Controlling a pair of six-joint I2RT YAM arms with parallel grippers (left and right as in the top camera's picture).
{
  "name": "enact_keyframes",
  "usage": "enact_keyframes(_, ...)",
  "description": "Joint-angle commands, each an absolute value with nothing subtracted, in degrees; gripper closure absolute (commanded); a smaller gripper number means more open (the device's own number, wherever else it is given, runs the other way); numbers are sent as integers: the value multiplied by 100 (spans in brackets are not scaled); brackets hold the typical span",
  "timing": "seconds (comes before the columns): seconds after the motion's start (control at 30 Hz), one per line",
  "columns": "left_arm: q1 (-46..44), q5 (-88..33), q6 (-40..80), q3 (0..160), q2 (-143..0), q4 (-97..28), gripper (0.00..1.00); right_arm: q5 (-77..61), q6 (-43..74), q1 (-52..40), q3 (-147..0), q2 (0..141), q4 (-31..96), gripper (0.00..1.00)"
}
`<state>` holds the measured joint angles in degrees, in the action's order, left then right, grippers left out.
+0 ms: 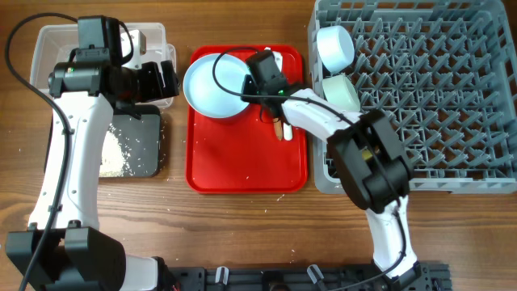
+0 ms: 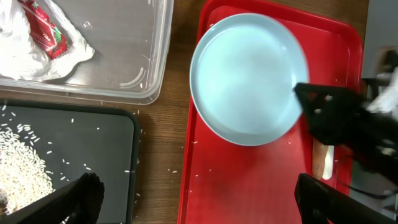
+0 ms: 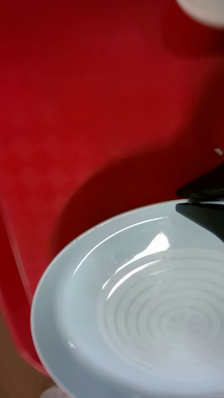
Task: Sort waste into correct bins and load items into the dishwasher rack
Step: 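Lift the white plate and stand it upright in the rack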
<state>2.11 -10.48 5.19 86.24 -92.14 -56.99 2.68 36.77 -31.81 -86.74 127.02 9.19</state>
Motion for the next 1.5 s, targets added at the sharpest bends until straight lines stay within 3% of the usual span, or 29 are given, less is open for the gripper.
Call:
enact_keyframes(0.0,242,-1037,493,8702,-9170,-5684,0,854,2950,-3004,-8739,11620,1031,96)
enact_keyframes(0.2,242,-1039,493,8702,-9170,-5684,0,1938,1619,-2582,-8739,10073,1052,96)
enact_keyframes(0.37,242,-1039,493,8702,-9170,-5684,0,4803,-355,-2233,-8737,9233,1179,96)
enact_keyframes(0.43,242,-1037,493,8702,-9170,-5686,0,5332,-1229,-2051,-8737,9201,1188,96)
enact_keyframes(0.47,242,-1037,493,8702,-9170,-5684,0,5395,-1988,-1881,-8737,9209,1334,96)
enact_keyframes(0.7,242,-1037,493,8702,-9170,-5686,0,4941,-3850,-996,-8678,9463,2128,96)
enact_keyframes(1.2,242,-1037,493,8702,-9170,-5684,0,4687,-4346,-945,-8659,10958,1160,95)
enact_keyframes(1.23,242,-1037,493,8702,-9170,-5686,0,4536,-4348,-978,-8659,10958,1157,84)
enact_keyframes(1.3,242,-1037,493,8702,-9170,-5684,0,4165,-4193,-1035,-8659,10958,1127,26)
enact_keyframes(1.33,242,-1039,493,8702,-9170,-5686,0,4145,-3795,-1044,-8661,10958,1015,5)
enact_keyframes(1.37,242,-1037,493,8702,-9170,-5684,0,4143,-3336,-1044,-8663,10949,961,0)
enact_keyframes(1.47,242,-1037,493,8702,-9170,-5686,0,4093,-2353,-1057,-8667,10737,1098,0)
